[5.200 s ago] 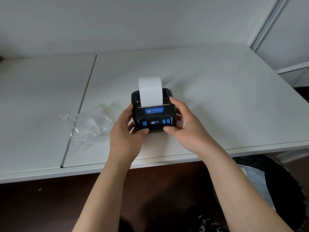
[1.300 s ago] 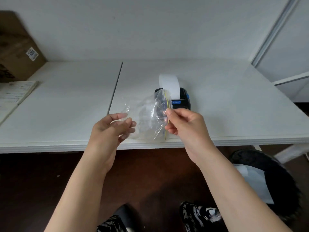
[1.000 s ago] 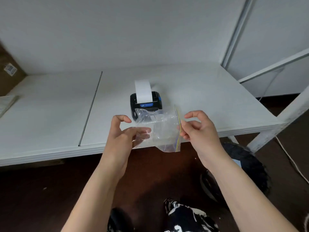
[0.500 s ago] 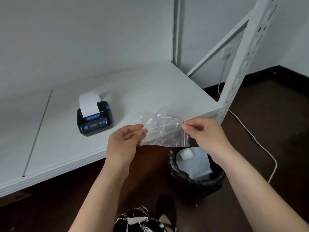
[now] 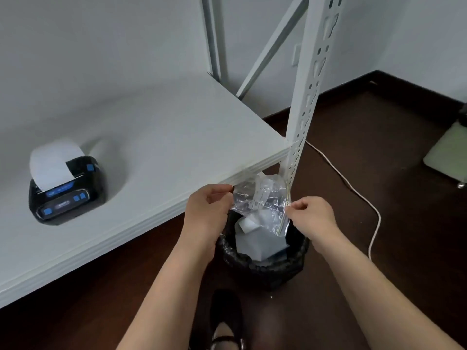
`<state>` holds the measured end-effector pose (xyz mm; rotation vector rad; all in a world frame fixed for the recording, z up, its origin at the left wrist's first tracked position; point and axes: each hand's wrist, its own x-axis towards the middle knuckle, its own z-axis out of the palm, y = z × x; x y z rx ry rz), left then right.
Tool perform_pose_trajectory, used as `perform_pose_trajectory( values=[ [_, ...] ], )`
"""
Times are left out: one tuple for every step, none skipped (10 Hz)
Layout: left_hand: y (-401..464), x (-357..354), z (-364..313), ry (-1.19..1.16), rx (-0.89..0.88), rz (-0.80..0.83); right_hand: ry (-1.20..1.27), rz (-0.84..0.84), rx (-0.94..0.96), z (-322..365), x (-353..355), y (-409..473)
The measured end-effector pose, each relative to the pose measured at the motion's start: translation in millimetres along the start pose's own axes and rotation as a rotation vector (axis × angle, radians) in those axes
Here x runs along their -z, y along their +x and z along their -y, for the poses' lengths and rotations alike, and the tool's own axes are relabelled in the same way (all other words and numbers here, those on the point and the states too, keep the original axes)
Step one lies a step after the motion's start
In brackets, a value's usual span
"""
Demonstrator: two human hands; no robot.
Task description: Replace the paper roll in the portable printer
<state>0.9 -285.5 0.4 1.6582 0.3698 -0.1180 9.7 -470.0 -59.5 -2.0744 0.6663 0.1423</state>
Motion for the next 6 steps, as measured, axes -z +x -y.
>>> perform_pose_trajectory(
  values=[
    [3.7, -1.1, 6.9, 0.003, 0.023, 0.0, -0.081, -0.006, -0.087, -8.2, -5.1, 5.2],
    [6.4, 1.0, 12.3, 0.024, 0.032, 0.001, -0.154, -0.011, -0.149, -14.8, -11.2, 3.6],
    [6.7, 1.7, 11.7, 0.019, 0.028, 0.003, -0.183, 0.033, -0.156, -16.9, -14.6, -1.4],
    [5.2, 2.5, 9.0, 0.008, 0.01, 0.001, -0.193, 0.093, -0.135, -15.7, -13.7, -5.7],
    [0.5, 4.8, 3.0, 0.001, -0.007, 0.005, -0.168, 0.116, -0.101, -10.0, -10.3, -8.4],
    [-5.1, 7.4, -1.6, 0.01, -0.034, -0.01, -0.14, 0.107, -0.059, 1.9, -3.9, -13.3]
  ],
)
